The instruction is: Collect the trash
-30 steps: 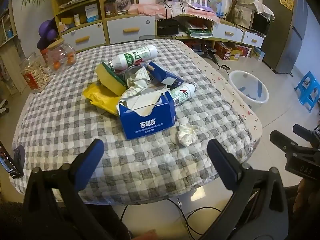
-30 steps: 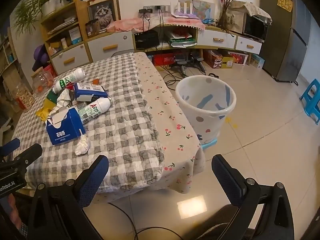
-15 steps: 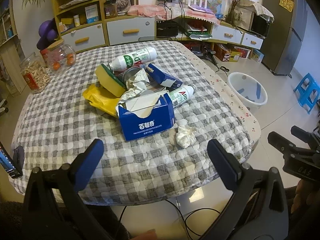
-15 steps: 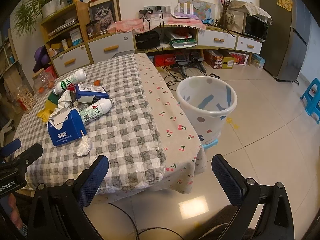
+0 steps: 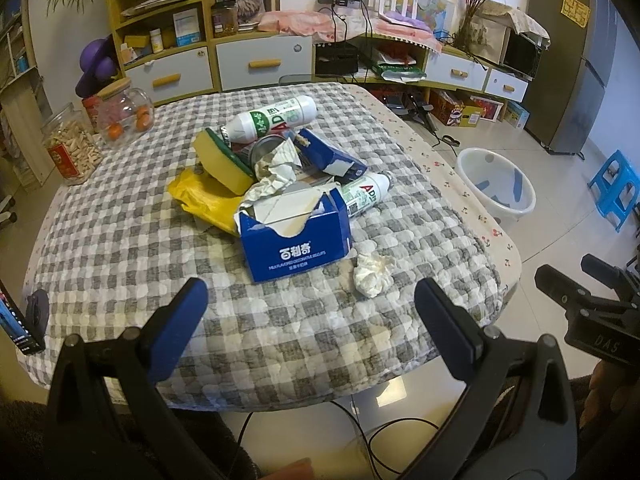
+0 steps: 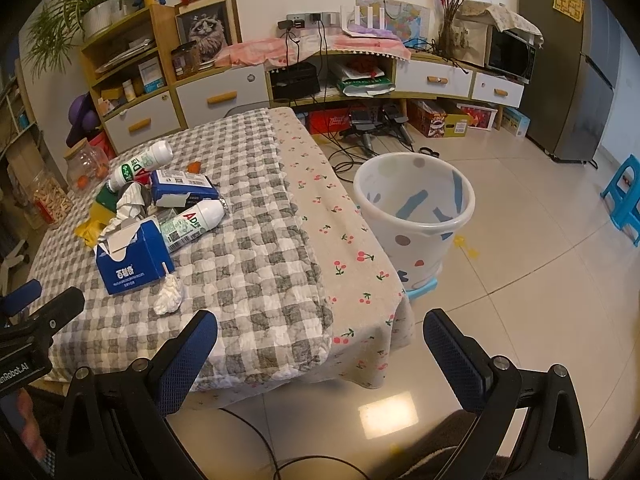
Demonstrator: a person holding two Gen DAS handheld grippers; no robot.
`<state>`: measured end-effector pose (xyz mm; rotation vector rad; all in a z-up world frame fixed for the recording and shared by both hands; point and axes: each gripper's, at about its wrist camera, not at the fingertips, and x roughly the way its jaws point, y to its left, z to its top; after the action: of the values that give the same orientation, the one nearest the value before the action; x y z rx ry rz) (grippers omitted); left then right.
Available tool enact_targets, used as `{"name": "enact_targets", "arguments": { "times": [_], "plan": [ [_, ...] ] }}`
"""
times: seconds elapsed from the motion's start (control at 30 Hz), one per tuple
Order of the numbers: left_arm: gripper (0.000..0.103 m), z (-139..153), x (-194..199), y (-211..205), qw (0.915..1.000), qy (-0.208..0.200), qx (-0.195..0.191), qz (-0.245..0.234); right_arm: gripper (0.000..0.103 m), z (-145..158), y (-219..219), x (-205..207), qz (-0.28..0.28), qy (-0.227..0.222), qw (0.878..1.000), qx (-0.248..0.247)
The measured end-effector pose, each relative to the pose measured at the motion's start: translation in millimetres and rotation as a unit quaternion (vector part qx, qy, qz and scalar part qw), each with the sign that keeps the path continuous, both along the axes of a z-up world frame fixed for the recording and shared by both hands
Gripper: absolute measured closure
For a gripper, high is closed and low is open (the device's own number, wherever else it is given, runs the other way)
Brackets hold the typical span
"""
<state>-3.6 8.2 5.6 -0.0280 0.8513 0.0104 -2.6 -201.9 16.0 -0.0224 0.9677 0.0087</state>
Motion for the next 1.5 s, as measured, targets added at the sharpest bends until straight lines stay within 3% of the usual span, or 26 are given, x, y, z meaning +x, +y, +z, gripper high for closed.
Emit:
{"name": "enact_targets", "arguments": {
  "times": [1.5],
  "plan": [
    [0.000, -2.9, -1.1, 1.5, 1.0000, 0.002, -0.004, 0.002, 0.000, -0.9, -3.0, 0.2, -0.008, 0.001, 1.000, 0.001]
  ]
}}
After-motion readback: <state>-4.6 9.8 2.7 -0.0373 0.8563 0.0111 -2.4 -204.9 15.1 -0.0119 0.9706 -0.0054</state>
